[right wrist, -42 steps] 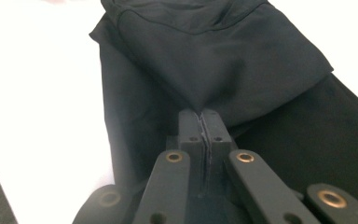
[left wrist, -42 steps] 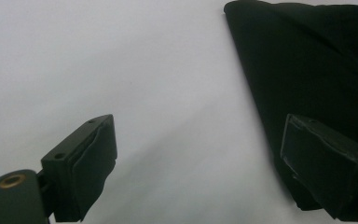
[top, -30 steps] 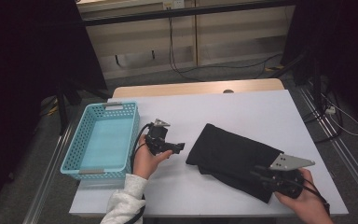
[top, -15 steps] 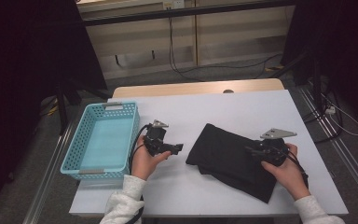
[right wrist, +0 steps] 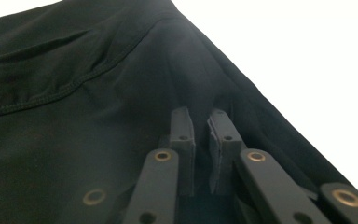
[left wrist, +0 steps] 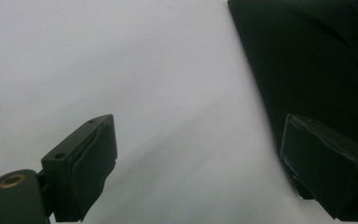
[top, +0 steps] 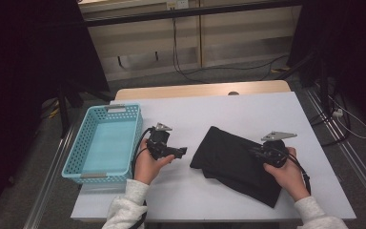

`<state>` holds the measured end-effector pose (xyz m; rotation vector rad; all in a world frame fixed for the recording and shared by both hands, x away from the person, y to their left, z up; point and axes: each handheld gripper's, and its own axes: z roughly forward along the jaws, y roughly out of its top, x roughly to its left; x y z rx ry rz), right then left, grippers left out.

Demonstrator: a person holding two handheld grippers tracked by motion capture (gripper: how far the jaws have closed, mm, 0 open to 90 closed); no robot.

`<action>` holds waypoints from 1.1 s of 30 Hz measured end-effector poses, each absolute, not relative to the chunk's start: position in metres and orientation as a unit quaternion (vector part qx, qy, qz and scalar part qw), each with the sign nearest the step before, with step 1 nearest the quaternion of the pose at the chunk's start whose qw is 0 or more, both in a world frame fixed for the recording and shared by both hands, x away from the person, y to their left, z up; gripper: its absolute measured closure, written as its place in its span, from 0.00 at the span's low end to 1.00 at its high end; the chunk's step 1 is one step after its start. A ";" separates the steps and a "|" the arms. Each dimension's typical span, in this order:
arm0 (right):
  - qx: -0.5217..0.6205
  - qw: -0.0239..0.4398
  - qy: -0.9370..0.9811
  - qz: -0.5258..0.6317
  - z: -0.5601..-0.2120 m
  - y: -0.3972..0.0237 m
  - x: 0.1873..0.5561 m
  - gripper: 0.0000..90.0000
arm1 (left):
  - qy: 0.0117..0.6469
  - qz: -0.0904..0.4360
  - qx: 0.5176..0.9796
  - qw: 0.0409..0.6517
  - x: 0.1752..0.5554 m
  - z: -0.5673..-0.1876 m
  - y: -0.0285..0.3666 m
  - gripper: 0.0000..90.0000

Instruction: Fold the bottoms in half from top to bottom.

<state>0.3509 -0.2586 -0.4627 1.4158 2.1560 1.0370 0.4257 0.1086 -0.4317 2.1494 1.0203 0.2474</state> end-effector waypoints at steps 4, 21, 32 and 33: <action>0.499 0.176 0.761 0.375 -0.462 -0.260 0.351 0.94 | 0.394 0.094 0.838 0.366 0.425 -0.431 0.109 0.12; 0.489 0.181 0.762 0.383 -0.436 -0.286 0.326 0.94 | 0.394 0.091 0.837 0.368 0.425 -0.429 0.107 0.12; 0.500 0.176 0.755 0.387 -0.436 -0.298 0.317 0.94 | 0.389 0.091 0.839 0.370 0.425 -0.430 0.102 0.12; 0.501 0.178 0.754 0.386 -0.436 -0.299 0.316 0.94 | 0.388 0.090 0.839 0.370 0.425 -0.429 0.102 0.12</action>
